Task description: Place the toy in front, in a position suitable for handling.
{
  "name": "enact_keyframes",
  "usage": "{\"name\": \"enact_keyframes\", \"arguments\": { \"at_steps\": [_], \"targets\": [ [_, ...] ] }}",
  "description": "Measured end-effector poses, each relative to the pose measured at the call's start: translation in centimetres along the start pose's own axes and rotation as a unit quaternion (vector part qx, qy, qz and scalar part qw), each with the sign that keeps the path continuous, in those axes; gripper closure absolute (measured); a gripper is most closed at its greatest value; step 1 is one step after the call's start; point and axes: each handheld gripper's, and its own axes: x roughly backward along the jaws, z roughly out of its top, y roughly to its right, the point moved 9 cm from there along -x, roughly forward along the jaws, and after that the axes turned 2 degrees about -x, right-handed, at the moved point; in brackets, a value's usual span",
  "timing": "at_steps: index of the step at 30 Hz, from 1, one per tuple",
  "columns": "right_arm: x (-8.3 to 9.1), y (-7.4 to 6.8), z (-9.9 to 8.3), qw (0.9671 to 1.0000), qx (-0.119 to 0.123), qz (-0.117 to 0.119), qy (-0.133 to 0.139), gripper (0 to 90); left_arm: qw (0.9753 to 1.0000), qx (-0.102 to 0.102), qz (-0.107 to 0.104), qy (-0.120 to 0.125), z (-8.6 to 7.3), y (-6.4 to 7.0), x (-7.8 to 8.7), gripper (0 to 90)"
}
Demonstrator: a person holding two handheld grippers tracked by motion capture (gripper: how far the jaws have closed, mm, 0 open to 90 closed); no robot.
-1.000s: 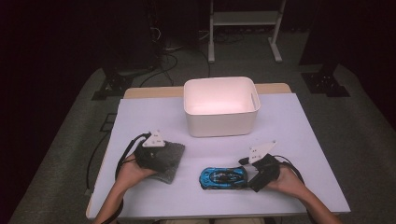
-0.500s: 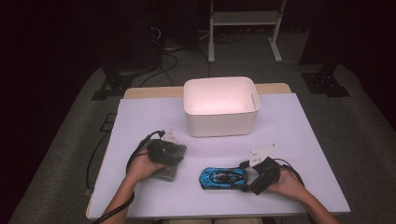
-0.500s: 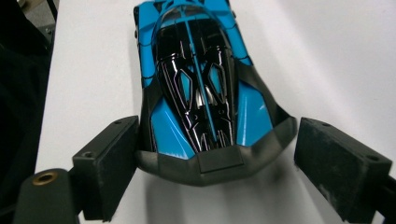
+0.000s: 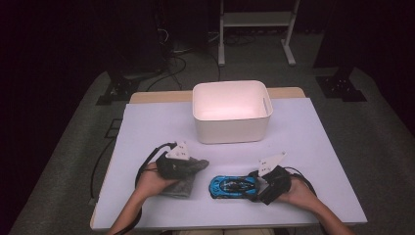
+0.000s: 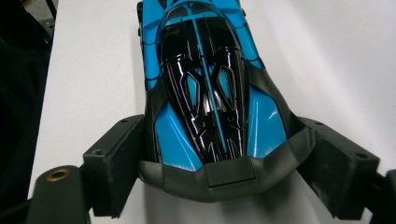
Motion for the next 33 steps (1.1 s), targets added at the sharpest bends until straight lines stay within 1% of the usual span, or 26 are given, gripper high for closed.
{"name": "enact_keyframes", "arguments": {
  "at_steps": [1, 2, 3, 4, 5, 6, 7, 8, 9, 10, 11, 13, 14, 16, 17, 18, 19, 20, 21, 22, 23, 25, 26, 28, 30, 33],
  "targets": [
    [0.0, 0.0, 0.0, 1.0, 0.0, 0.0, 0.0, 18.4, 0.9999, -0.012, -0.008, 0.003, 0.7, 0.8, -0.2, 77.7],
    [0.0, 0.0, 0.0, 1.0, -0.003, 0.0, -0.001, 18.6, 0.9994, -0.028, -0.02, 0.005, 1.7, 2.0, -0.8, 77.7],
    [0.0, 0.0, 0.0, 1.0, -0.003, 0.0, -0.001, 18.6, 0.9994, -0.028, -0.02, 0.005, 1.7, 2.0, -0.8, 77.7],
    [0.0, 0.0, -0.1, 1.0, -0.004, 0.001, -0.002, 18.6, 0.9988, -0.039, -0.031, 0.002, 2.2, 2.7, -1.4, 77.7],
    [-0.1, 0.0, -0.1, 1.0, -0.004, 0.0, -0.001, 18.6, 0.9983, -0.044, -0.038, -0.004, 2.4, 3.2, -2.0, 77.5],
    [-0.1, 0.0, -0.1, 1.0, -0.004, -0.001, -0.001, 18.6, 0.9978, -0.046, -0.046, -0.01, 2.4, 3.6, -2.6, 72.9],
    [-0.1, 0.0, -0.1, 1.0, -0.004, -0.001, -0.001, 18.6, 0.9957, -0.047, -0.073, -0.03, 2.1, 4.2, -3.5, 72.9],
    [-0.1, -0.1, -0.1, 1.0, -0.005, -0.002, 0.0, 18.5, 0.9946, -0.043, -0.081, -0.05, 1.7, 4.5, -4.3, 61.2],
    [-0.1, -0.1, -0.1, 1.0, -0.006, -0.002, 0.0, 18.6, 0.9946, -0.04, -0.08, -0.052, 1.6, 4.6, -4.6, 44.6],
    [-0.1, -0.1, -0.2, 1.0, -0.005, -0.003, 0.0, 18.5, 0.9946, -0.032, -0.086, -0.05, 1.5, 4.6, -4.7, 37.3],
    [0.0, -0.1, -0.2, 1.0, -0.006, -0.003, 0.001, 18.4, 0.9951, -0.023, -0.087, -0.04, 1.5, 4.5, -4.7, 26.8],
    [0.0, -0.1, -0.3, 1.0, -0.005, -0.002, 0.002, 18.4, 0.9955, 0.008, -0.092, -0.021, 1.5, 4.1, -4.3, 24.3],
    [0.0, -0.1, -0.3, 1.0, -0.005, -0.002, 0.004, 18.4, 0.9954, 0.016, -0.093, -0.015, 1.5, 3.9, -4.2, 23.3],
    [0.0, -0.1, -0.3, 1.0, -0.001, -0.003, 0.004, 18.4, 0.995, 0.032, -0.093, -0.018, 1.2, 3.2, -4.1, 24.2],
    [-0.1, -0.1, -0.2, 1.0, -0.003, -0.004, 0.004, 18.5, 0.9942, 0.036, -0.099, -0.021, 1.0, 3.1, -4.2, 28.8],
    [-0.1, -0.1, -0.2, 1.0, -0.001, -0.006, 0.003, 18.5, 0.9939, 0.037, -0.101, -0.025, 0.9, 3.0, -4.4, 35.9],
    [-0.2, -0.2, -0.1, 0.9999, 0.006, -0.009, 0.0, 19.8, 0.9947, 0.035, -0.091, -0.032, 0.6, 2.9, -4.9, 51.7],
    [-0.2, -0.2, -0.1, 0.9999, 0.006, -0.009, 0.0, 19.8, 0.9947, 0.035, -0.091, -0.032, 0.6, 2.9, -4.9, 59.9],
    [-0.2, -0.2, -0.1, 0.9999, 0.007, -0.012, -0.003, 19.8, 0.9964, 0.027, -0.076, -0.027, 0.7, 2.6, -5.0, 59.9],
    [-0.3, -0.1, 0.0, 0.9998, 0.01, -0.015, -0.009, 20.1, 0.9966, 0.023, -0.077, -0.02, 0.8, 2.6, -4.8, 76.1],
    [-0.3, -0.2, 0.0, 0.9998, 0.008, -0.016, -0.011, 20.1, 0.9966, 0.023, -0.077, -0.02, 0.8, 2.6, -4.8, 77.4],
    [-0.4, -0.2, 0.2, 0.9998, 0.01, -0.016, -0.011, 20.6, 0.997, 0.008, -0.072, -0.026, 0.6, 2.6, -4.4, 78.8],
    [-0.4, -0.2, 0.2, 0.9998, 0.01, -0.016, -0.011, 20.6, 0.997, 0.008, -0.072, -0.026, 0.6, 2.6, -4.4, 79.2],
    [-0.7, -0.4, 0.6, 0.9999, 0.008, -0.006, -0.006, 21.1, 0.9973, 0.004, -0.069, -0.024, 0.4, 2.5, -3.9, 79.3],
    [-1.4, -0.4, 1.4, 0.9998, 0.019, 0.003, -0.01, 21.3, 0.9969, 0.008, -0.075, -0.023, 0.1, 2.3, -3.4, 79.3],
    [-1.8, -0.4, 1.8, 0.9997, 0.02, 0.007, -0.013, 21.3, 0.9962, 0.003, -0.083, -0.023, 0.0, 2.4, -3.4, 79.2]
  ]
}}
